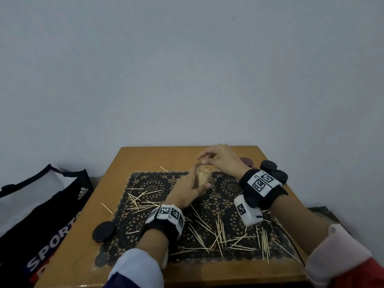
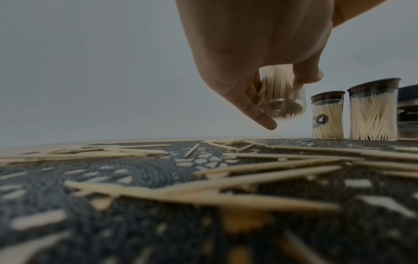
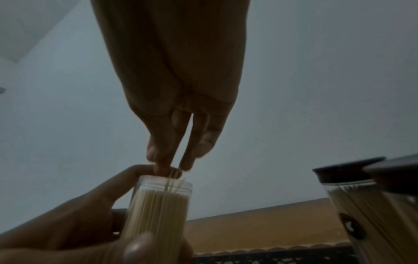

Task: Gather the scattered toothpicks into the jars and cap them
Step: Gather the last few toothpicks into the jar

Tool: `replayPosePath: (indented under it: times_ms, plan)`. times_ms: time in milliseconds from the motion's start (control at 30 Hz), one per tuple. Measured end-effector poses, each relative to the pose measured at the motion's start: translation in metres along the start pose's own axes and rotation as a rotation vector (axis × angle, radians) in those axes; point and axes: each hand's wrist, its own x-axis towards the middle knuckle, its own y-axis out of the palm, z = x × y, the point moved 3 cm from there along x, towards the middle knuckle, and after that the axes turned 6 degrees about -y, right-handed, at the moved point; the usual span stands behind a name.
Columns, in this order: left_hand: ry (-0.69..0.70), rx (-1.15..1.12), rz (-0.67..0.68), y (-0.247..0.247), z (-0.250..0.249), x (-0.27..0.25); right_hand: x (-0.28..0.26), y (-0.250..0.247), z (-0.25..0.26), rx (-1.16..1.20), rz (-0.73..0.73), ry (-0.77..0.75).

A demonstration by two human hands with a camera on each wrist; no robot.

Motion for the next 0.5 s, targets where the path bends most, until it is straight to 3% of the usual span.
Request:
replayPosePath:
  times_ms: [100,167,233,367,433,500]
  plan:
    - [0.004,-0.007,-0.027,-0.001,0.000,-0.002,-0.017,-0.007,0.000,0.026,-0.215,-0.125]
    - [0.003,-0.009,-0.051,-0.002,0.002,-0.001,-0.033,-0.004,-0.002,-0.057,-0.225,-0.219]
    - [0.011,-0.013,-0.068,-0.002,0.004,0.000,-0.049,0.006,-0.006,-0.149,-0.028,-0.267]
    - [0.056,-0.037,-0.125,-0.002,0.004,-0.002,-0.090,0.035,-0.003,-0.293,0.668,-0.258]
    - [0.067,-0.019,-0.159,-0.004,0.005,-0.002,-0.103,0.044,-0.001,-0.330,0.797,-0.315]
    - [0.078,0.040,-0.175,-0.008,0.004,-0.004,-0.108,0.047,-0.003,-0.339,0.801,-0.357]
